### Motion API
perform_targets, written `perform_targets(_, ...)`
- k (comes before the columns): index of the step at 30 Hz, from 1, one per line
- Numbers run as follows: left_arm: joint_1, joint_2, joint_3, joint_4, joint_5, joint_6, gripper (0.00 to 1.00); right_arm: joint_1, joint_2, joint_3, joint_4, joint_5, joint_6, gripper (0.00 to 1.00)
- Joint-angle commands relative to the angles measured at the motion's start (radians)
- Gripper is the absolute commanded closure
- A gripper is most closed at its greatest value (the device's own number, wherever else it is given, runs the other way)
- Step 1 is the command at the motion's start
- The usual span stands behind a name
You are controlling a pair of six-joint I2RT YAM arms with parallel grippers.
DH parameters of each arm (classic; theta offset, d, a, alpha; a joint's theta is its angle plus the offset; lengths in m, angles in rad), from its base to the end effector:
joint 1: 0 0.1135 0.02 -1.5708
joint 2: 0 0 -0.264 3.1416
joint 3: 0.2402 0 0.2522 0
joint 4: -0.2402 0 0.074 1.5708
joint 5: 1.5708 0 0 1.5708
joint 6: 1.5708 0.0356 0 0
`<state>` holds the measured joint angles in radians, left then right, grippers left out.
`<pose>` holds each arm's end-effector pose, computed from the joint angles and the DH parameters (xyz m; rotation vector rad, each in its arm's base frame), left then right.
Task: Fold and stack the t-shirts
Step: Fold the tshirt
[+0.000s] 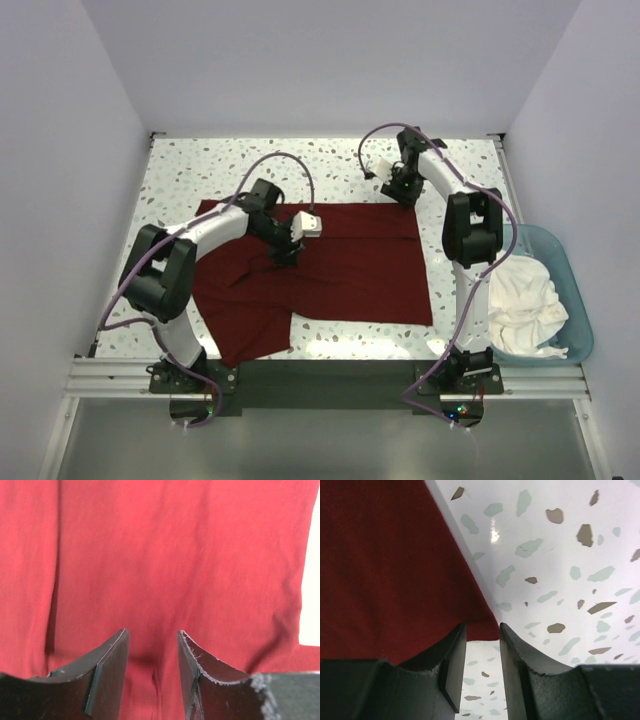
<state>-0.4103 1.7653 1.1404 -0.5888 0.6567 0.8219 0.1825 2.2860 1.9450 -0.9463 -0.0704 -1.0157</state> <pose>0.3036 -0.1558 0.1821 1.6100 2.0012 -0.7604 0.4663 0.0886 0.1823 -1.6208 2.3482 -0.0729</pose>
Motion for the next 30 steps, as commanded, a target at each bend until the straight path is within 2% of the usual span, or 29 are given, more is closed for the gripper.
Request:
perform_targets(1,-0.079,0.011,-0.001,0.144,-0.018,-0.012,0.51,-0.005,0.007,0.066,-0.017,-0.025,-0.021,0.63)
perform_targets(10,-0.311,0.140,0.120,0.414,-0.055,-0.142,0.48,-0.006,0.038,0.083,-0.055,-0.057,-0.046,0.69)
perform_targets(16,-0.413,0.210,0.148,0.483,-0.086,-0.153,0.47,-0.009,0.015,0.054,-0.063,-0.062,-0.058,0.69)
perform_targets(20,-0.438,0.226,0.128,0.485,-0.091,-0.139,0.49,-0.012,0.029,0.048,-0.034,-0.046,-0.057,0.88)
perform_targets(22,-0.447,0.230,0.114,0.463,-0.094,-0.107,0.53,-0.012,0.038,0.064,-0.035,-0.045,-0.052,0.94)
perform_targets(23,-0.450,0.232,0.113,0.451,-0.094,-0.092,0.58,-0.015,0.049,0.069,-0.032,-0.043,-0.052,1.00)
perform_targets(30,-0.459,0.255,0.102,0.350,-0.066,-0.004,0.78,-0.014,0.108,0.149,-0.002,0.015,-0.049,1.00)
